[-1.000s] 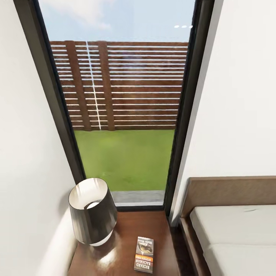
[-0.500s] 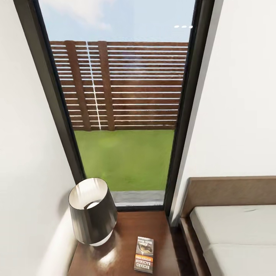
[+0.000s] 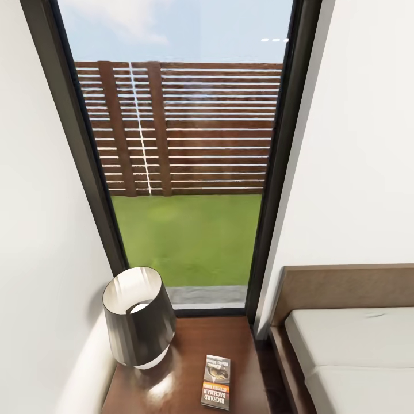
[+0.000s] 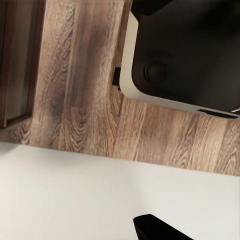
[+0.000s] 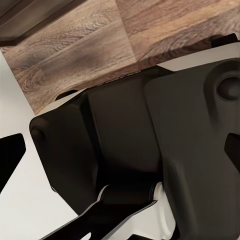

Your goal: In the bedroom, move the book from the bed onto either nightstand, and place the two sandals side by side next to the bed.

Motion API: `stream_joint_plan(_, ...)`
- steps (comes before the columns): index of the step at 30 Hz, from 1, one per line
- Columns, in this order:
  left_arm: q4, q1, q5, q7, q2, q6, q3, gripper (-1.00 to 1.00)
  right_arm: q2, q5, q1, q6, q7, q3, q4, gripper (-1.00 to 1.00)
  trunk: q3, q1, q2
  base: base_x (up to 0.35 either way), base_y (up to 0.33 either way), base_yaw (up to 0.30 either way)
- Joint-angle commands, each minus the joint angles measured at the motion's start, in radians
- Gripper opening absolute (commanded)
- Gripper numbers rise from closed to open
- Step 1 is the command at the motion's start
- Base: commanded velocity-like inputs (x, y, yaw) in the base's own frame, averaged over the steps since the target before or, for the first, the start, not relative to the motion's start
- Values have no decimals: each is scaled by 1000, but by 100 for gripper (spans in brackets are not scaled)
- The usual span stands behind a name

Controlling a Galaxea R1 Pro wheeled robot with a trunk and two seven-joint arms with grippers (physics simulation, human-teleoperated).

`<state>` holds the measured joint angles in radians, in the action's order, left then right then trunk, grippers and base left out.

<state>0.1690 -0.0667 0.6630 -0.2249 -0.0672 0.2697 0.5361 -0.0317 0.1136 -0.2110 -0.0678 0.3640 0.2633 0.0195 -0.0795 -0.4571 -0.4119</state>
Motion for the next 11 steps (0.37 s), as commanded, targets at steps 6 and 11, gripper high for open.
stream_joint_plan(6,1,-1,5,-6,2,2,8,100,0,11,-1,-4,4,2,2,100,-2,-1,-2,0,0,0)
stream_joint_plan(11,1,-1,5,-6,1,2,8,100,0,11,-1,-4,4,2,2,100,-2,-1,-2,0,0,0)
